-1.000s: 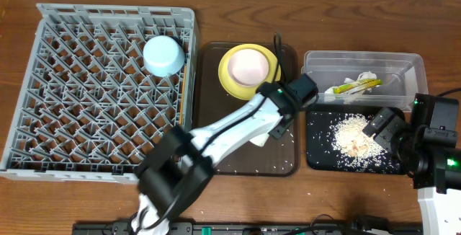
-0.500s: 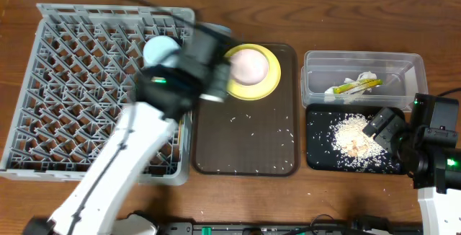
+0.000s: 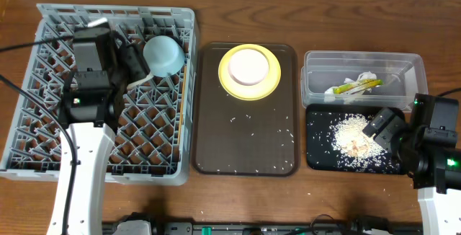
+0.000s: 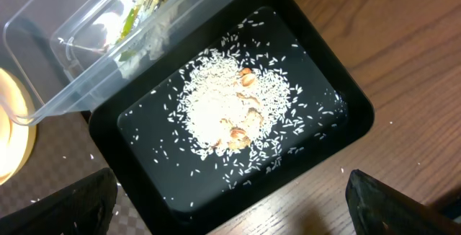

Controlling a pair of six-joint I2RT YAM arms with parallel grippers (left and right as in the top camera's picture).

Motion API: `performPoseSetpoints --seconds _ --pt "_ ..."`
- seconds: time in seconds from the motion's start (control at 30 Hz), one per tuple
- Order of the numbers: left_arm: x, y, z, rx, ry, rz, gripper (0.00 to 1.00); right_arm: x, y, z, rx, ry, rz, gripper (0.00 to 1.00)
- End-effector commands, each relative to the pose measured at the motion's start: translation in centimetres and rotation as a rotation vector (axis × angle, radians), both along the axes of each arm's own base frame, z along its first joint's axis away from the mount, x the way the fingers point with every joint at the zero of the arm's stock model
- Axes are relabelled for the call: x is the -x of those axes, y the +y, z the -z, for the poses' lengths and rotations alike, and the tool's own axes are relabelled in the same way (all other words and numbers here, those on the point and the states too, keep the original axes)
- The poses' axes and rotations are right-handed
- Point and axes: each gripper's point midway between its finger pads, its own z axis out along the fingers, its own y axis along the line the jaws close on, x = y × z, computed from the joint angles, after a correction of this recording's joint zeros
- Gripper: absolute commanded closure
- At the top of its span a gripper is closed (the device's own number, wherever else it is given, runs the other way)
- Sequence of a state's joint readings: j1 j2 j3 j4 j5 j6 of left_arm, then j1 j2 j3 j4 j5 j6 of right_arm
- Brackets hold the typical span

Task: Sort waste into correct bins and load items into the dishwasher
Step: 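Swing the held white cup over the dish rack, then lower the white cup into the rack beside the blue bowl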

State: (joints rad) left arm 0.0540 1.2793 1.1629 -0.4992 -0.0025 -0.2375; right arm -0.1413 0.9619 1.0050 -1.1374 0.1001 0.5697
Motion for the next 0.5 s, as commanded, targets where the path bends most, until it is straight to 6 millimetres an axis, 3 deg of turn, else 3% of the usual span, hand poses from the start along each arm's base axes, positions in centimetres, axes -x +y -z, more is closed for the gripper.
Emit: performPoseSetpoints --seconds 0.0,0.27,0.47 --pt "-0.6 1.3 2.1 -0.006 -0.037 -0.017 0.57 -0.1 -0.2 -0.3 0.001 -0.008 0.010 0.01" --pt "-2.5 4.1 5.8 -0.039 -0.076 -0.060 0.56 -0.1 -0.2 -0.3 0.001 -0.008 0.010 0.01" --pt "-5.3 5.1 8.2 -0.088 -0.090 -0.039 0.56 -0.1 -0.2 -0.3 0.001 -0.008 0.010 0.01"
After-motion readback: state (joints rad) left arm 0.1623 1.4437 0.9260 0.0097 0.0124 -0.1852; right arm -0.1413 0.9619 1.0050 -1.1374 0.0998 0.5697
